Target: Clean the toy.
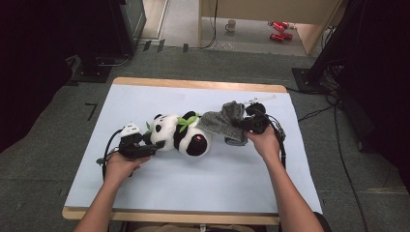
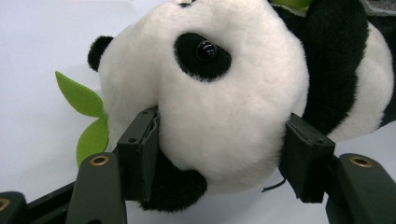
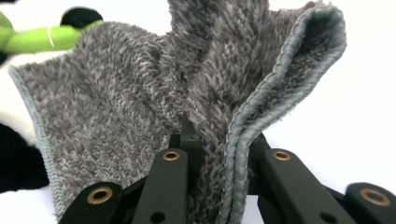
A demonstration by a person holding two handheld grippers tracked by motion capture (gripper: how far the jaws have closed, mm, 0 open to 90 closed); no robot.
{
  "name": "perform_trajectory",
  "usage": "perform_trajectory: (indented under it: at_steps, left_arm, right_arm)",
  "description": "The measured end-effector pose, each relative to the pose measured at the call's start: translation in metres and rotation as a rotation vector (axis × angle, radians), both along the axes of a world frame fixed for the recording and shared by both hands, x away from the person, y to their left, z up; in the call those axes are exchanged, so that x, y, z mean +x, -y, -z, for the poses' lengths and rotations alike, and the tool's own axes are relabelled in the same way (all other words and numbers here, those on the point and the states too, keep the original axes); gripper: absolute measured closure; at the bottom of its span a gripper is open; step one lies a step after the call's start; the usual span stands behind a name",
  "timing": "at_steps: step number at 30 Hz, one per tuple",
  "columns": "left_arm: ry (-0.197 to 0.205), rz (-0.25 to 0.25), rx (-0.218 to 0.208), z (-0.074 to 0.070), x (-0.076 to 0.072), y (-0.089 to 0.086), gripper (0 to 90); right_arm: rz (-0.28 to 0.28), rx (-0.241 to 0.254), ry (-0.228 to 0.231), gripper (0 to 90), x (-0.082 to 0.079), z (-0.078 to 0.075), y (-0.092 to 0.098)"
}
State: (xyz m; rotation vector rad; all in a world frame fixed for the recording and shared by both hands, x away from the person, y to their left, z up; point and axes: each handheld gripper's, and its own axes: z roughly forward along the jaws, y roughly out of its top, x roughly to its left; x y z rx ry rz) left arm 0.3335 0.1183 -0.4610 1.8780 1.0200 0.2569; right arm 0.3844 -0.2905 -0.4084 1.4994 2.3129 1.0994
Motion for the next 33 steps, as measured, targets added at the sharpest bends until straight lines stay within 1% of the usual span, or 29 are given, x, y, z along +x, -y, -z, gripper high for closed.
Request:
perform_trajectory:
  at_steps: [1, 3, 4, 5, 7, 11, 13, 15, 17, 19, 22, 24, 26, 27, 28, 29, 30, 31, 33]
  left_arm:
    - [0.0, 0.0, 0.001, 0.0, 0.0, 0.0, 37.2]
    - [-0.004, -0.002, -0.002, 0.0, 0.0, 0.0, 37.3]
    - [-0.005, -0.005, -0.005, 0.0, 0.001, 0.0, 37.3]
    - [-0.005, -0.005, -0.006, 0.0, 0.001, 0.0, 37.2]
    - [-0.006, -0.006, -0.006, 0.0, 0.001, 0.0, 37.3]
    - [-0.004, -0.007, -0.003, 0.0, 0.001, 0.0, 37.2]
    - [-0.006, -0.008, -0.005, 0.0, 0.0, 0.0, 37.2]
    - [-0.007, -0.008, -0.006, 0.0, 0.001, 0.0, 37.3]
    - [-0.007, -0.007, -0.006, 0.0, 0.001, 0.0, 37.2]
    - [-0.007, -0.009, -0.005, 0.0, 0.0, 0.001, 37.3]
    - [-0.005, -0.006, 0.002, 0.0, 0.001, 0.001, 37.3]
    - [-0.005, -0.008, 0.003, -0.001, 0.001, 0.001, 37.3]
    - [-0.008, -0.008, 0.012, -0.001, 0.001, 0.001, 37.4]
    - [-0.012, -0.011, 0.018, 0.0, 0.0, 0.002, 37.5]
    - [-0.014, -0.011, 0.03, 0.0, 0.0, 0.002, 37.8]
    - [-0.022, -0.016, 0.037, 0.0, 0.0, 0.003, 38.0]
    - [-0.027, -0.018, 0.037, 0.0, 0.0, 0.003, 38.3]
    - [-0.03, -0.02, 0.034, 0.0, 0.0, 0.003, 38.4]
    - [-0.031, -0.02, 0.039, 0.0, 0.001, 0.004, 38.6]
  right_arm:
    - [0.006, 0.014, 0.004, 78.0, 0.0, -0.001, 0.002]
    - [0.027, 0.068, 0.015, 78.1, -0.001, -0.006, 0.003]
    - [0.027, 0.092, 0.027, 78.1, -0.002, -0.011, 0.002]
    - [0.019, 0.099, 0.049, 78.2, -0.002, -0.017, -0.002]
    - [-0.004, 0.096, 0.079, 78.1, -0.002, -0.028, -0.01]
    - [-0.041, 0.104, 0.115, 78.1, 0.003, -0.044, -0.029]
    - [-0.07, 0.101, 0.122, 78.1, 0.006, -0.047, -0.042]
    - [-0.094, 0.09, 0.132, 78.1, 0.007, -0.048, -0.051]
    - [-0.13, 0.08, 0.146, 78.1, 0.008, -0.047, -0.064]
    - [-0.168, 0.072, 0.144, 78.1, 0.009, -0.045, -0.077]
    - [-0.204, 0.053, 0.143, 78.1, 0.009, -0.044, -0.094]
    - [-0.221, 0.058, 0.138, 78.1, 0.009, -0.044, -0.101]
    - [-0.251, 0.066, 0.114, 78.1, 0.009, -0.041, -0.111]
    - [-0.289, 0.053, 0.087, 78.1, 0.009, -0.037, -0.118]
    - [-0.311, 0.025, 0.074, 78.1, 0.007, -0.033, -0.124]
    - [-0.325, 0.008, 0.069, 78.1, 0.006, -0.031, -0.128]
    - [-0.335, 0.003, 0.066, 78.1, 0.005, -0.027, -0.13]
    - [-0.332, 0.011, 0.069, 78.2, 0.004, -0.026, -0.13]
    - [-0.318, 0.017, 0.06, 78.5, 0.004, -0.023, -0.126]
